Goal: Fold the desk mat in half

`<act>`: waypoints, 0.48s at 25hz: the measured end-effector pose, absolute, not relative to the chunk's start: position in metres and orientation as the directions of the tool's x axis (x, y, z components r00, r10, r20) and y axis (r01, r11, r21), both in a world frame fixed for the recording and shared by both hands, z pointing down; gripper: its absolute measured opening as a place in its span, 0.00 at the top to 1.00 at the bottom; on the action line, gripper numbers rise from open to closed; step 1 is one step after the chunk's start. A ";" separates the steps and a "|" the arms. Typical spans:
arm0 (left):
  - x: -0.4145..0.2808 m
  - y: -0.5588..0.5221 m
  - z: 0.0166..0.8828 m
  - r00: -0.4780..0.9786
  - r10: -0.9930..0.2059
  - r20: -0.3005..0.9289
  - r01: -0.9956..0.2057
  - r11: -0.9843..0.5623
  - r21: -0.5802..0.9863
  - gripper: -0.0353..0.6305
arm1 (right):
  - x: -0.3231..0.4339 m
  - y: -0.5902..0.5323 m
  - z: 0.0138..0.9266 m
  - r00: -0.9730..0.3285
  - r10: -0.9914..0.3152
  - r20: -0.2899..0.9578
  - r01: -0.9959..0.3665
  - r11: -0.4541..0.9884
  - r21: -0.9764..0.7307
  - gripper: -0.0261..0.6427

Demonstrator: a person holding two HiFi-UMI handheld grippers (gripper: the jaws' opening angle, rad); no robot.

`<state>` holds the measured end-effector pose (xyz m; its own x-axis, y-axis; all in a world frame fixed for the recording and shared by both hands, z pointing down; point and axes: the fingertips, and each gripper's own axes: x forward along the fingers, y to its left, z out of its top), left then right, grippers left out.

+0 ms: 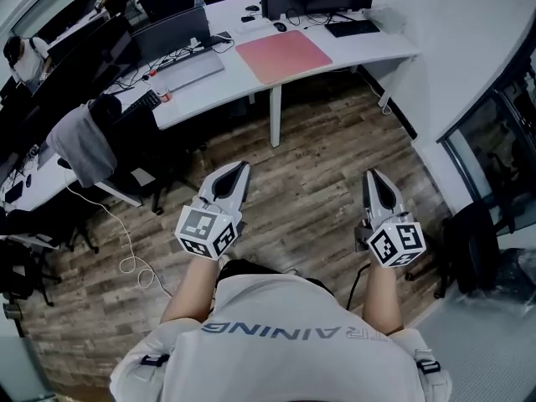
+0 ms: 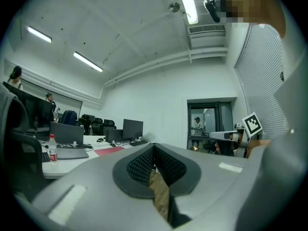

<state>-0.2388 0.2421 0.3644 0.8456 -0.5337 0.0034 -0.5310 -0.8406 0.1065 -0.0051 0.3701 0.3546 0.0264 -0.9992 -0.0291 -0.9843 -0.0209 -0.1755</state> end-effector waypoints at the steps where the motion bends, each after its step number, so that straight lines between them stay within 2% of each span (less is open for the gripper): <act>1: -0.235 0.245 0.368 0.844 -0.536 0.012 -0.534 -0.839 0.109 0.95 | 0.000 0.373 0.358 0.026 -0.999 -0.020 -0.983 -0.022 -0.181 0.94; 12: -0.177 0.232 0.383 0.870 -0.486 0.079 -0.492 -0.861 0.130 0.95 | 0.044 0.373 0.397 0.053 -0.998 0.032 -0.966 -0.059 -0.252 0.94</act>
<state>-0.1773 0.2320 0.3827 0.8704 -0.4859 0.0788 -0.4922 -0.8608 0.1296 0.0435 0.3726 0.3969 0.0526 -0.9981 0.0322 -0.9660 -0.0590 -0.2516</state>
